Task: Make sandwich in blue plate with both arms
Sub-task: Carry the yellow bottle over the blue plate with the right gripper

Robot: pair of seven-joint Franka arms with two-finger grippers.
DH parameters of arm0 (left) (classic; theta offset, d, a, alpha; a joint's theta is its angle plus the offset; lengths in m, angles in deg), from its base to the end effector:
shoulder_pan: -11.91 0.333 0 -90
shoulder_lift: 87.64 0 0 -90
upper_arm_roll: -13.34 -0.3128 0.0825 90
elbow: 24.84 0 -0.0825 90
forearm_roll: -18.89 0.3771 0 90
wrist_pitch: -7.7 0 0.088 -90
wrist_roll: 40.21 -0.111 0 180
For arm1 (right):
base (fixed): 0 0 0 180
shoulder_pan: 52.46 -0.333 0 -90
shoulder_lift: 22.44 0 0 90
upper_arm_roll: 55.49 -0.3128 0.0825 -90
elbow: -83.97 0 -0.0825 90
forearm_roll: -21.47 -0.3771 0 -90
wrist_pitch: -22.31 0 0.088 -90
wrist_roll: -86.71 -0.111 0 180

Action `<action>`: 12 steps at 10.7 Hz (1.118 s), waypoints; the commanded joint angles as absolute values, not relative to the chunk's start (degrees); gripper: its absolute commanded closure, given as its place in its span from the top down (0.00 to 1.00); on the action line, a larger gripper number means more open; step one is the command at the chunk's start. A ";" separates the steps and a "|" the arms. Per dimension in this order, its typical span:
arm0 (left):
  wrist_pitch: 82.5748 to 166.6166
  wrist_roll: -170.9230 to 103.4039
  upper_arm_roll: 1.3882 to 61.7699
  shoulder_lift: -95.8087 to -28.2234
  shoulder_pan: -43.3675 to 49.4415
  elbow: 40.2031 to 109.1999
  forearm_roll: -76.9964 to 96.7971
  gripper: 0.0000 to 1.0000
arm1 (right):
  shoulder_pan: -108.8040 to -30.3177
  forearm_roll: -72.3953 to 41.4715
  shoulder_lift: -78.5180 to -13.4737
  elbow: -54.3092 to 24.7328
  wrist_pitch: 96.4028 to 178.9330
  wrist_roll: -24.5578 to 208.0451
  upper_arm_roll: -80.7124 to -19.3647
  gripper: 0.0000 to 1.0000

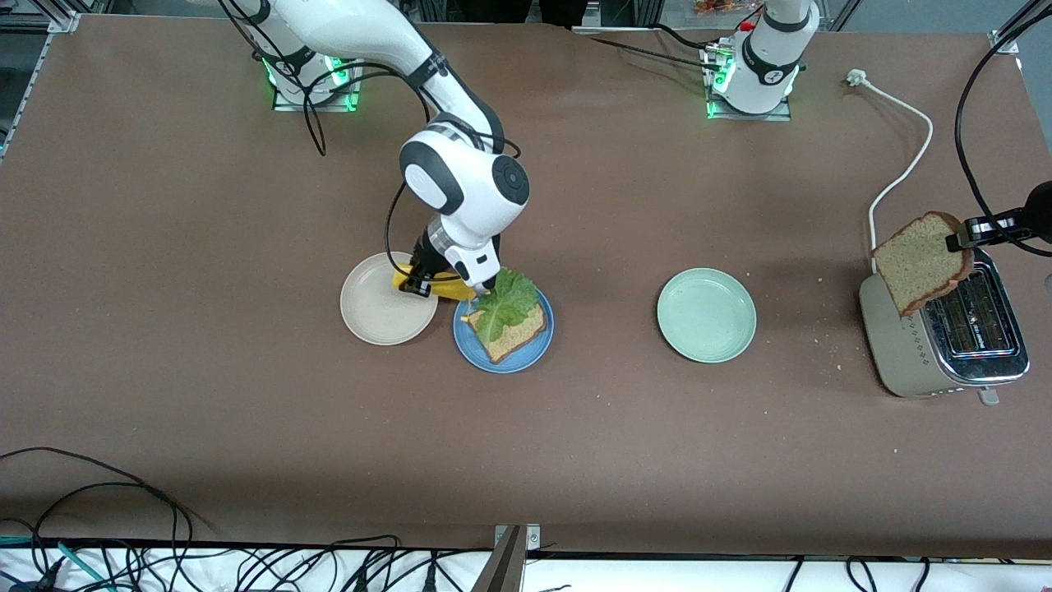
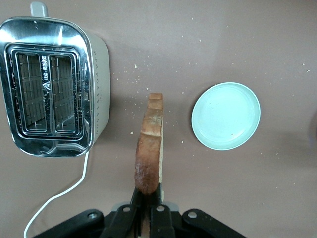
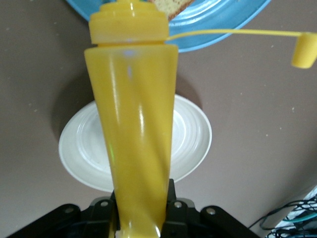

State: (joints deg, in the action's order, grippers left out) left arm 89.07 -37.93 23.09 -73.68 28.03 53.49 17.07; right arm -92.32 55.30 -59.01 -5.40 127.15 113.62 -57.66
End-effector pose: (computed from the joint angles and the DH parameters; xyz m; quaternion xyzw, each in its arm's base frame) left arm 0.5956 0.0749 0.5604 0.9922 0.0747 -0.0920 0.0397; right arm 0.5214 0.4022 0.2561 0.7085 0.6358 -0.1399 0.2724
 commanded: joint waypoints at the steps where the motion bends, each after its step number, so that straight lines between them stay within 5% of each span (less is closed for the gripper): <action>1: 89.43 -37.22 23.01 -74.10 27.91 53.74 16.52 0.00 | -92.89 56.89 -60.76 -4.53 128.39 113.96 -57.33 0.00; 7: 89.26 -36.61 23.10 -74.19 27.91 53.65 15.64 0.00 | -93.42 63.57 -59.98 -5.68 127.69 114.05 -57.42 0.00; 12: 89.08 -24.95 28.79 -74.19 26.85 53.65 14.86 0.00 | -81.50 28.94 -49.79 -7.88 128.75 128.92 -57.69 0.00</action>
